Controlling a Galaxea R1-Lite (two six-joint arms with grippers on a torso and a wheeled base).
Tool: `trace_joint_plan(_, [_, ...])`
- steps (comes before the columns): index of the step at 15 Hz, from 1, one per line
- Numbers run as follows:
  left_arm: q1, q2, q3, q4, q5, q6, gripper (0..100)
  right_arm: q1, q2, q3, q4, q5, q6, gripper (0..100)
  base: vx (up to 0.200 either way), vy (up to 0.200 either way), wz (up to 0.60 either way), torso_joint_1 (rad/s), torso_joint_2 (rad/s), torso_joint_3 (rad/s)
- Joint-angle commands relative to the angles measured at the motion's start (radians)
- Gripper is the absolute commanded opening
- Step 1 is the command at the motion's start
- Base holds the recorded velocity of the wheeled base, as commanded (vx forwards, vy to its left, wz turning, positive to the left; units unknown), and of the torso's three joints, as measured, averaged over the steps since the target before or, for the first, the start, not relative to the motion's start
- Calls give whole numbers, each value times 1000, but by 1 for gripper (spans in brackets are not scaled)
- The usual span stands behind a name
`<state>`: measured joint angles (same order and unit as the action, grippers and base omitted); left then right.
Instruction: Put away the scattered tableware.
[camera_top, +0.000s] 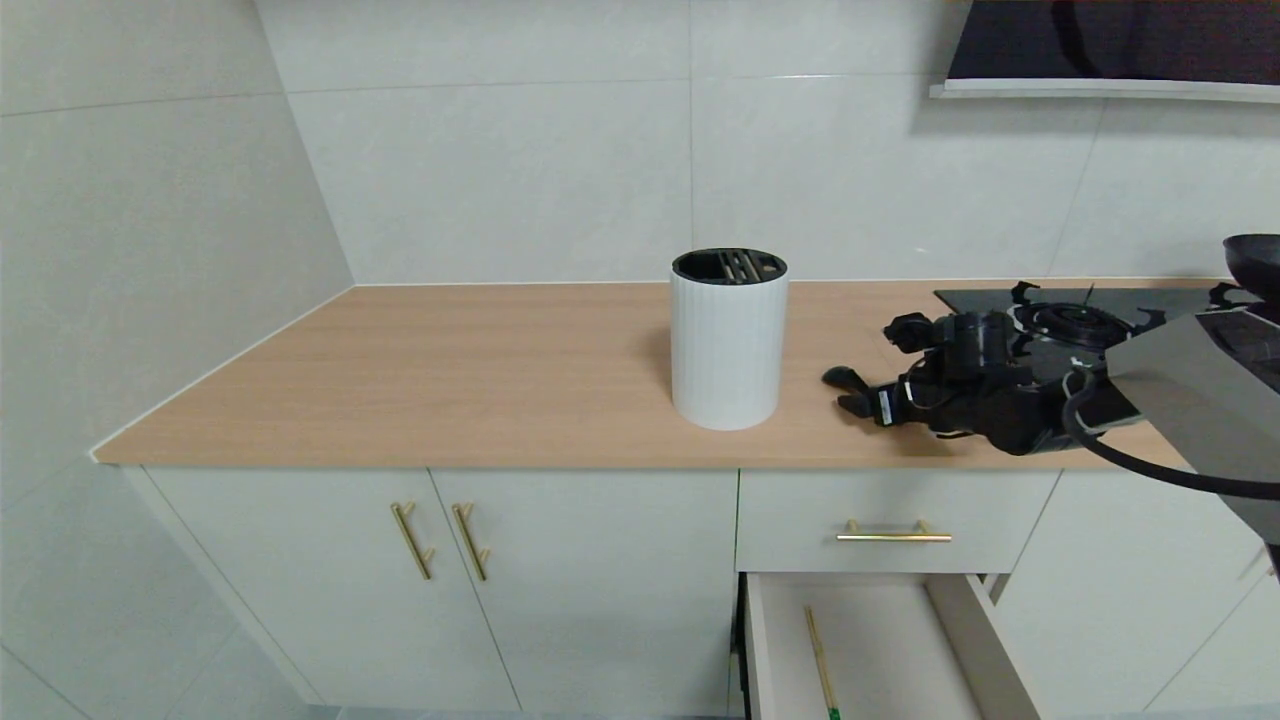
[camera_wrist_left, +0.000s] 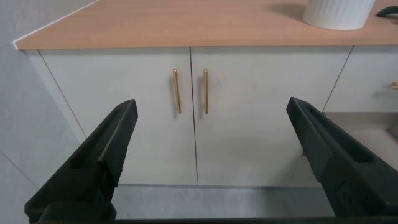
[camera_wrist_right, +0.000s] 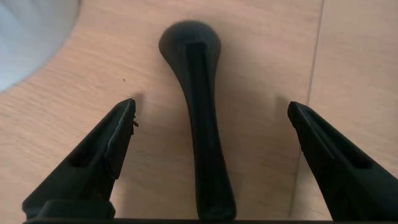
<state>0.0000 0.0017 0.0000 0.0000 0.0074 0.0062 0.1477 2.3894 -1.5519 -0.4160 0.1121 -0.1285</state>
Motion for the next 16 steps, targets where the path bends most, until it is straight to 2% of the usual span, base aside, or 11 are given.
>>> trace_joint_plan(1, [0, 1, 0, 0, 0, 0, 100, 0, 10, -2, 0, 0, 0, 100, 0, 0, 0, 0, 0, 0])
trace_joint_plan(4, [0, 1, 0, 0, 0, 0, 100, -5, 10, -2, 0, 0, -6, 100, 0, 0, 0, 0, 0, 0])
trace_joint_plan(5, [0, 1, 0, 0, 0, 0, 100, -5, 10, -2, 0, 0, -6, 0, 0, 0, 0, 0, 0, 0])
trace_joint_plan(16, [0, 1, 0, 0, 0, 0, 100, -3, -25, 10, 5, 1, 1, 0, 0, 0, 0, 0, 0, 0])
